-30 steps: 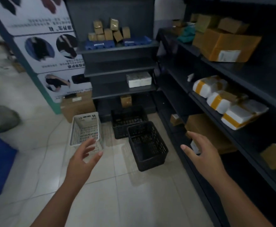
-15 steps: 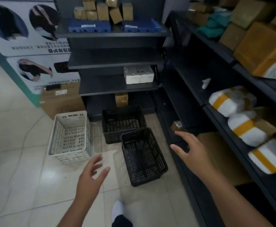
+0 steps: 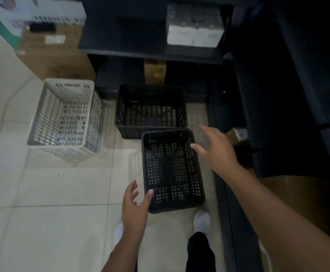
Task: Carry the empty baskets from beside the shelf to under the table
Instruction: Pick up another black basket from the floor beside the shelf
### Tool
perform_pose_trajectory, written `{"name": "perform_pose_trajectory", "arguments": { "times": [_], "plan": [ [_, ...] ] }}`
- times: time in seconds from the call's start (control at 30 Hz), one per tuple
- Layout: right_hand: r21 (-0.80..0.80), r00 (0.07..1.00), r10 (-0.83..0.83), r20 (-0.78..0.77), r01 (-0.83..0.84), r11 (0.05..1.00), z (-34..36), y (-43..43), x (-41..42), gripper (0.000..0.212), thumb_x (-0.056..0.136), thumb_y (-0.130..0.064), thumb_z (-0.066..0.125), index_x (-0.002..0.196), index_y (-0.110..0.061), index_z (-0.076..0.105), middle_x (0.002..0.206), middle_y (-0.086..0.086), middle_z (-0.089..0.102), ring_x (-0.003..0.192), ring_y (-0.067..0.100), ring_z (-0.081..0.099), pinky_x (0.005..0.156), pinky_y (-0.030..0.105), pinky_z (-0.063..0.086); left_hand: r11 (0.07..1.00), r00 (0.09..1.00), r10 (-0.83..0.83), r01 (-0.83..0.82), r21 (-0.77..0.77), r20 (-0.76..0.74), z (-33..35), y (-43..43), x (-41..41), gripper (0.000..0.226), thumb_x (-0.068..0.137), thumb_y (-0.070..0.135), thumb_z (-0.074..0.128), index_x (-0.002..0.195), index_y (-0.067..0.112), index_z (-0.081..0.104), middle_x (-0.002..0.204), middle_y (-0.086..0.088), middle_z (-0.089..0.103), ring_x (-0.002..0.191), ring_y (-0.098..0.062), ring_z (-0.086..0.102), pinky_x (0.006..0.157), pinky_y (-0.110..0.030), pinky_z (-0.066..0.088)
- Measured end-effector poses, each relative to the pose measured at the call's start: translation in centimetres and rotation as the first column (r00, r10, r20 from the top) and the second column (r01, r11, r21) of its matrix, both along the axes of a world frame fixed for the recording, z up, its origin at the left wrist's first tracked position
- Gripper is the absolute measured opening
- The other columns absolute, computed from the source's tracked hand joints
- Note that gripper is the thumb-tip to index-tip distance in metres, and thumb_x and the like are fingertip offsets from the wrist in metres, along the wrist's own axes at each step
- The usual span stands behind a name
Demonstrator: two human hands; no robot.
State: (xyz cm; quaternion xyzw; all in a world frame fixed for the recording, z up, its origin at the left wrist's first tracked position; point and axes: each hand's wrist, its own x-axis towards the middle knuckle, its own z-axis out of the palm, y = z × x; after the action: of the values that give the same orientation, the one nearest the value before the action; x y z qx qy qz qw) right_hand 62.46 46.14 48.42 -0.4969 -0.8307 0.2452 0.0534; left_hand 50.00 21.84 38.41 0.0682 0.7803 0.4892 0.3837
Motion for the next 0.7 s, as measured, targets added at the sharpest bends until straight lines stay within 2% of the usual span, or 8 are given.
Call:
{"name": "perform_pose_trajectory", "arguments": {
  "times": [0.13, 0.27, 0.37, 0.43, 0.5, 0.6, 0.67, 0.7],
  "plan": [
    [-0.004, 0.993, 0.105, 0.059, -0.105, 0.994, -11.1, 5.6, -1.4, 0.067, 0.087, -0.05, 0.065, 0.145, -0.025, 0.044, 0.142, 0.0, 0.053, 0.129, 0.021, 0.048, 0.102, 0.039, 0.042, 0.956, 0.952, 0.28, -0.266, -0.121, 0.119, -9.6, 3.0, 5.2, 0.067, 0.081, 0.035, 0.079, 0.139, 0.029, 0.046, 0.129, 0.009, 0.056, 0.11, -0.006, 0.057, 0.089, -0.02, 0.044],
    [-0.035, 0.975, 0.203, 0.085, -0.201, 0.979, -22.2, 9.5, -2.5, 0.067, 0.089, -0.046, 0.065, 0.147, -0.022, 0.043, 0.147, 0.004, 0.048, 0.133, 0.024, 0.044, 0.106, 0.044, 0.04, 0.846, 0.848, 0.509, -0.461, -0.267, 0.146, -19.2, 5.3, 10.1, 0.082, 0.076, 0.038, 0.083, 0.145, 0.02, 0.041, 0.134, 0.005, 0.052, 0.123, -0.02, 0.053, 0.104, -0.039, 0.041],
    [-0.002, 0.951, 0.275, 0.14, -0.277, 0.961, -29.3, 12.0, -3.6, 0.069, 0.087, -0.046, 0.066, 0.147, -0.019, 0.043, 0.146, 0.007, 0.048, 0.131, 0.028, 0.045, 0.106, 0.045, 0.039, 0.631, 0.654, 0.742, -0.605, -0.486, 0.149, -24.8, 6.3, 12.5, 0.102, 0.071, 0.04, 0.087, 0.153, 0.014, 0.033, 0.154, -0.01, 0.039, 0.137, -0.029, 0.042, 0.108, -0.039, 0.035],
    [0.008, 0.926, 0.325, 0.19, -0.333, 0.943, -33.6, 13.3, -4.4, 0.072, 0.087, -0.048, 0.066, 0.148, -0.018, 0.042, 0.146, 0.009, 0.047, 0.13, 0.03, 0.046, 0.105, 0.046, 0.04, 0.484, 0.51, 0.845, -0.602, -0.635, 0.16, -28.1, 7.5, 13.1, 0.116, 0.067, 0.046, 0.088, 0.158, 0.013, 0.024, 0.16, -0.018, 0.029, 0.14, -0.037, 0.037, 0.108, -0.047, 0.034],
    [0.009, 0.902, 0.36, 0.238, -0.372, 0.928, -38.7, 14.7, -5.8, 0.076, 0.086, -0.05, 0.066, 0.149, -0.018, 0.04, 0.147, 0.009, 0.045, 0.13, 0.032, 0.045, 0.104, 0.046, 0.041, 0.363, 0.376, 0.913, -0.575, -0.733, 0.157, -32.0, 8.2, 14.2, 0.119, 0.067, 0.049, 0.087, 0.158, 0.012, 0.02, 0.158, -0.023, 0.03, 0.138, -0.044, 0.037, 0.108, -0.055, 0.034],
    [0.015, 0.885, 0.364, 0.291, -0.384, 0.923, -40.8, 16.3, -7.7, 0.083, 0.085, -0.054, 0.066, 0.152, -0.02, 0.033, 0.153, 0.008, 0.038, 0.135, 0.033, 0.039, 0.105, 0.046, 0.039, 0.339, 0.187, 0.939, -0.657, -0.674, 0.289, -33.6, 9.2, 15.1, 0.105, 0.068, 0.047, 0.086, 0.152, 0.013, 0.033, 0.148, -0.019, 0.047, 0.128, -0.041, 0.05, 0.105, -0.058, 0.041],
    [-0.03, 0.864, 0.395, 0.313, -0.407, 0.913, -43.4, 17.1, -9.5, 0.087, 0.084, -0.057, 0.065, 0.154, -0.02, 0.028, 0.156, 0.007, 0.034, 0.138, 0.033, 0.036, 0.107, 0.049, 0.037, 0.313, 0.11, 0.935, -0.705, -0.636, 0.337, -35.9, 9.6, 15.6, 0.086, 0.068, 0.041, 0.088, 0.14, 0.013, 0.049, 0.134, -0.016, 0.06, 0.113, -0.039, 0.061, 0.096, -0.059, 0.05],
    [-0.055, 0.854, 0.41, 0.321, -0.415, 0.908, -44.5, 17.3, -10.1, 0.088, 0.084, -0.057, 0.065, 0.154, -0.02, 0.028, 0.156, 0.008, 0.034, 0.138, 0.033, 0.035, 0.108, 0.049, 0.036, 0.285, 0.076, 0.94, -0.712, -0.642, 0.333, -36.8, 9.8, 15.5, 0.083, 0.068, 0.037, 0.089, 0.137, 0.012, 0.05, 0.13, -0.016, 0.062, 0.109, -0.04, 0.063, 0.091, -0.06, 0.052]
  ]
}}
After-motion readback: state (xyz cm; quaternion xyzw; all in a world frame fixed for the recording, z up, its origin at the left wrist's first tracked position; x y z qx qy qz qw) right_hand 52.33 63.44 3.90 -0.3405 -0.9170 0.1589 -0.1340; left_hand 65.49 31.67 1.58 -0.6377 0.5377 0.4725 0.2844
